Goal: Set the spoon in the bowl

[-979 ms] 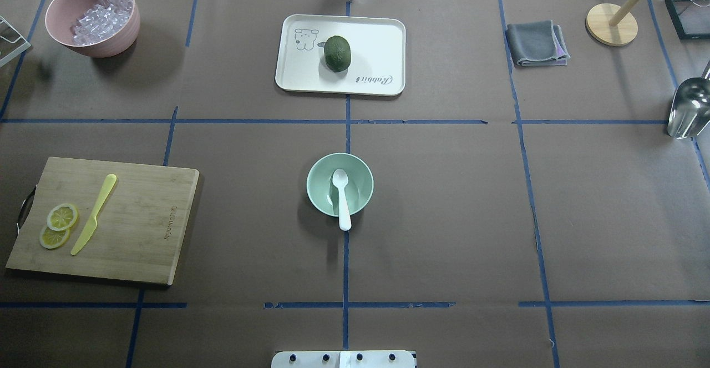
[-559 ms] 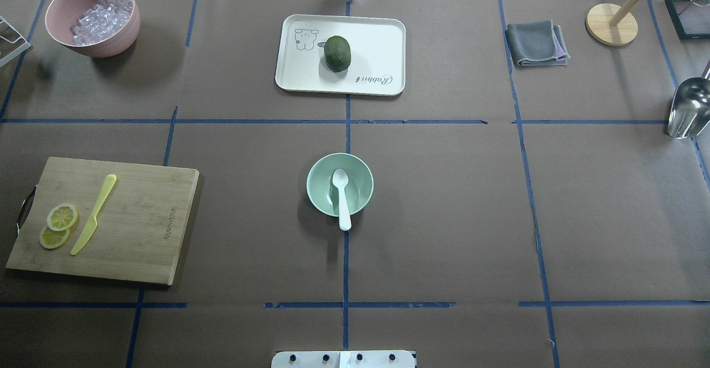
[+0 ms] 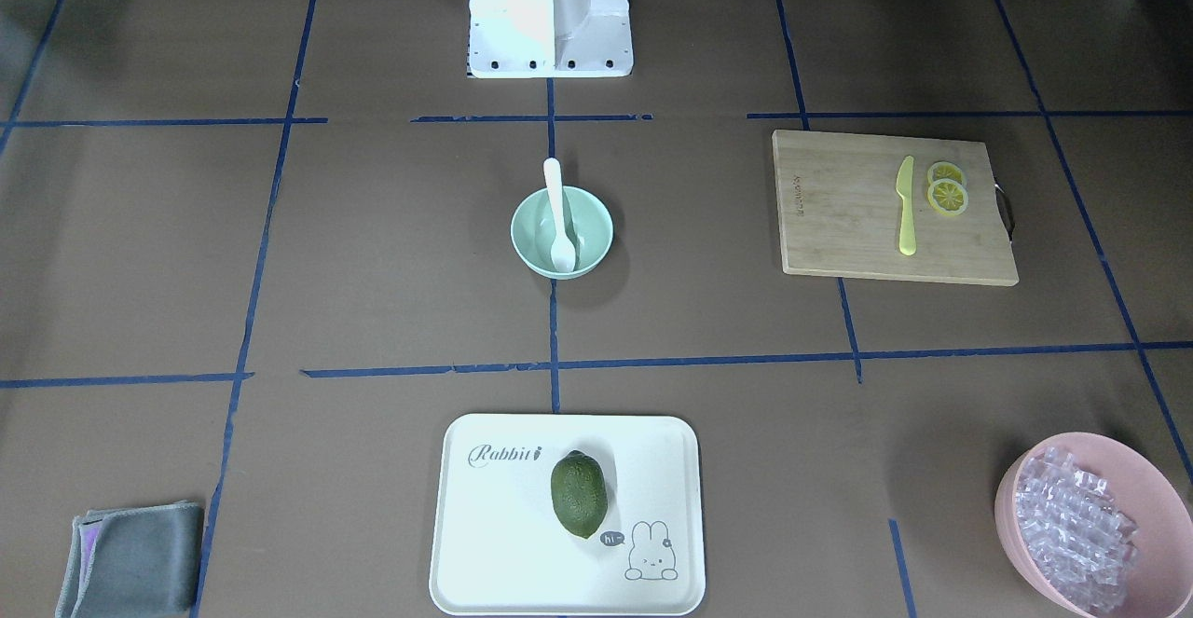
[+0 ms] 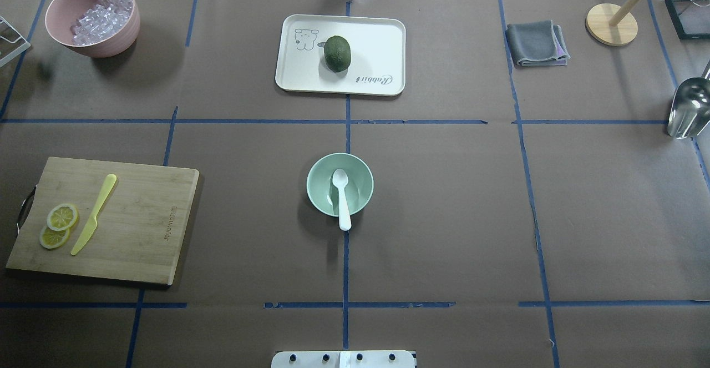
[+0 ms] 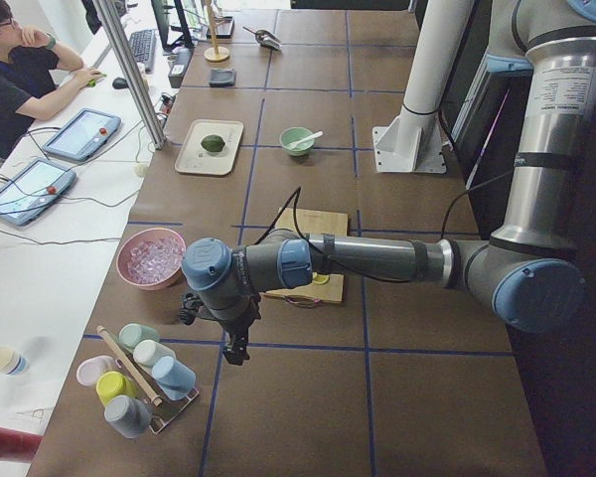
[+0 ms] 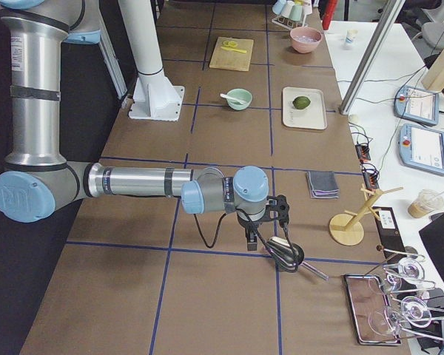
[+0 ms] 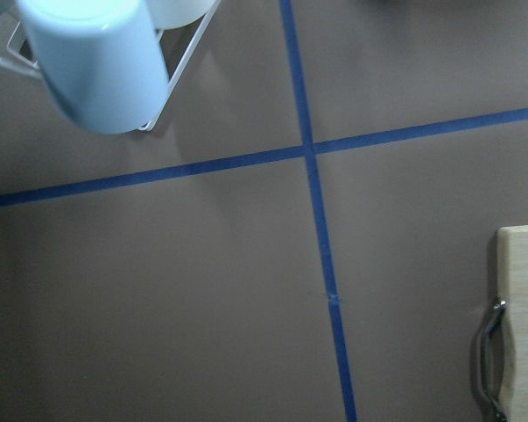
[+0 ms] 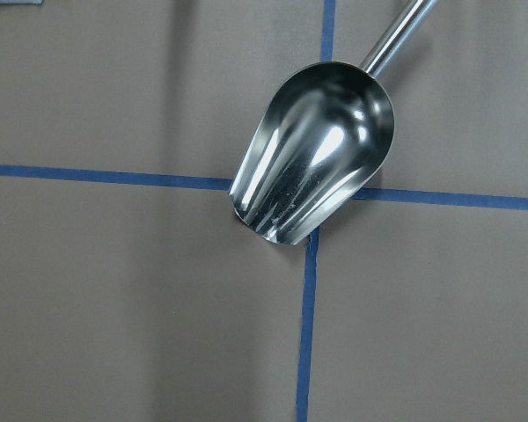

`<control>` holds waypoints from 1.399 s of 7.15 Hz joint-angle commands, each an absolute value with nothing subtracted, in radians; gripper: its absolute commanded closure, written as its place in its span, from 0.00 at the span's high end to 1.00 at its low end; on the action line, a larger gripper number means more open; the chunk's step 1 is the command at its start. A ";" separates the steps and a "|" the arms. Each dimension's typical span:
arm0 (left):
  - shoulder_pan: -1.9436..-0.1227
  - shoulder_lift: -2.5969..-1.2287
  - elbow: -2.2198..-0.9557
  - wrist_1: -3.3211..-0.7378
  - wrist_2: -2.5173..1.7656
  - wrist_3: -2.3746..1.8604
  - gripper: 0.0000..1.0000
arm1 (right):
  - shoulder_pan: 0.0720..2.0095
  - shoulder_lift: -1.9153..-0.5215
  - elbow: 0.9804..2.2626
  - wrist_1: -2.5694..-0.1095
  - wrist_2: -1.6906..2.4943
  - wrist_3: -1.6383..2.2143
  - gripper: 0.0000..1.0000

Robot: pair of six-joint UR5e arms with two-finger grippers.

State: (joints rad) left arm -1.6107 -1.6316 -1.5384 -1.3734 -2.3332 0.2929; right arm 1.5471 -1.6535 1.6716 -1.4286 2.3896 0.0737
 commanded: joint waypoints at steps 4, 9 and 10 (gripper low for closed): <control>-1.609 -1.551 -1.588 -1.516 -2.384 0.120 1.00 | 1.548 -1.657 1.663 -1.428 2.405 0.077 1.00; -1.608 -1.549 -1.579 -1.519 -2.372 0.136 1.00 | 1.548 -1.663 1.657 -1.428 2.402 0.077 1.00; -1.603 -1.546 -1.565 -1.538 -2.370 0.135 1.00 | 1.548 -1.663 1.657 -1.428 2.402 0.077 1.00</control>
State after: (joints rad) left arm -1.6062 -1.5485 -1.5770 -1.5230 -2.3721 0.1341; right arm 1.5475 -1.6621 1.6574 -1.4281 2.4028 0.0766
